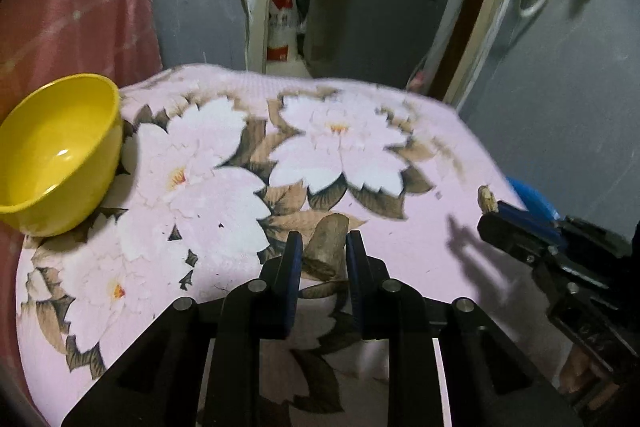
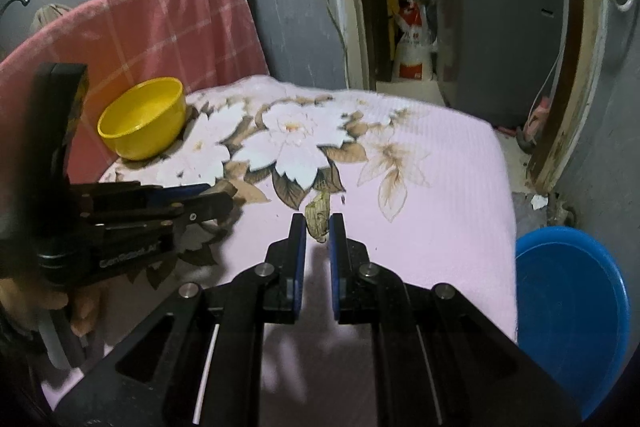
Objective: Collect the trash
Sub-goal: 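Carry both held scraps over the blue basin and open both tools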
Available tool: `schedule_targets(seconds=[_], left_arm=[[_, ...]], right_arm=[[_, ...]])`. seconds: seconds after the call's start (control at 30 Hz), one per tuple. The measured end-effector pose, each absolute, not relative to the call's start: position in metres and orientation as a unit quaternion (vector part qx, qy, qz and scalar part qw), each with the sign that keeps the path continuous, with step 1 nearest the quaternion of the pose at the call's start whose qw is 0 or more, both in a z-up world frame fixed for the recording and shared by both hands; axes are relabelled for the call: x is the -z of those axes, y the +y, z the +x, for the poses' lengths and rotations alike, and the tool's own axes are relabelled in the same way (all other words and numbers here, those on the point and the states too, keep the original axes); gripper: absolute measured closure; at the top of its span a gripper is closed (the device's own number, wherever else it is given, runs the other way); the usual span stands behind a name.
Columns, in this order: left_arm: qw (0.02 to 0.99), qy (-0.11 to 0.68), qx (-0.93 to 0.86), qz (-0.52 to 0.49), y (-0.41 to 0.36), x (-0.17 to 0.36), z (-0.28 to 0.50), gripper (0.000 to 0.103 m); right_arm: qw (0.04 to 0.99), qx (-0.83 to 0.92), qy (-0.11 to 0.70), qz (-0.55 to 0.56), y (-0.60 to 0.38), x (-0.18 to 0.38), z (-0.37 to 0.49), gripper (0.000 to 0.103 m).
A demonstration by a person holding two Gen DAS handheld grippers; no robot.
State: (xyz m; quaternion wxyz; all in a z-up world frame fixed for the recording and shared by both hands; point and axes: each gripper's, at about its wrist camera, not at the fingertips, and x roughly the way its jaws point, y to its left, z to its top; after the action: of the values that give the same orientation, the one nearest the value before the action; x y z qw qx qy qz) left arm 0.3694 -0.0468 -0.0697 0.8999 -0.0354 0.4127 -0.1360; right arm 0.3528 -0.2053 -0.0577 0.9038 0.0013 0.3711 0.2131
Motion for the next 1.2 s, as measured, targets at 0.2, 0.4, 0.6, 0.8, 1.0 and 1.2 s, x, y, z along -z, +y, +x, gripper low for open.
schedule_targets(seconds=[0.2,0.4,0.6,0.8,1.0,1.2], left_arm=[[0.926,0.346,0.135,-0.071,-0.044,0.032,0.345,0.085],[0.948,0.275,0.144,-0.070,-0.060,-0.008,0.326,0.085],[0.960,0.214,0.165,-0.066,-0.082,-0.037,0.302,0.085],[0.965,0.162,0.200,-0.052,-0.111,-0.060,0.282,0.085],[0.961,0.149,0.230,-0.044,-0.143,-0.071,0.277,0.085],[0.953,0.156,0.257,-0.031,-0.183,-0.068,0.275,0.085]], right_arm=[[0.926,-0.206,0.315,-0.001,-0.210,0.030,0.335,0.085],[0.948,-0.194,0.254,0.008,-0.222,-0.001,0.314,0.085],[0.967,-0.169,0.190,0.016,-0.244,-0.031,0.288,0.085],[0.981,-0.137,0.135,0.023,-0.272,-0.052,0.260,0.084],[0.988,-0.107,0.106,0.031,-0.307,-0.065,0.239,0.084],[0.991,-0.078,0.105,0.039,-0.341,-0.064,0.229,0.084]])
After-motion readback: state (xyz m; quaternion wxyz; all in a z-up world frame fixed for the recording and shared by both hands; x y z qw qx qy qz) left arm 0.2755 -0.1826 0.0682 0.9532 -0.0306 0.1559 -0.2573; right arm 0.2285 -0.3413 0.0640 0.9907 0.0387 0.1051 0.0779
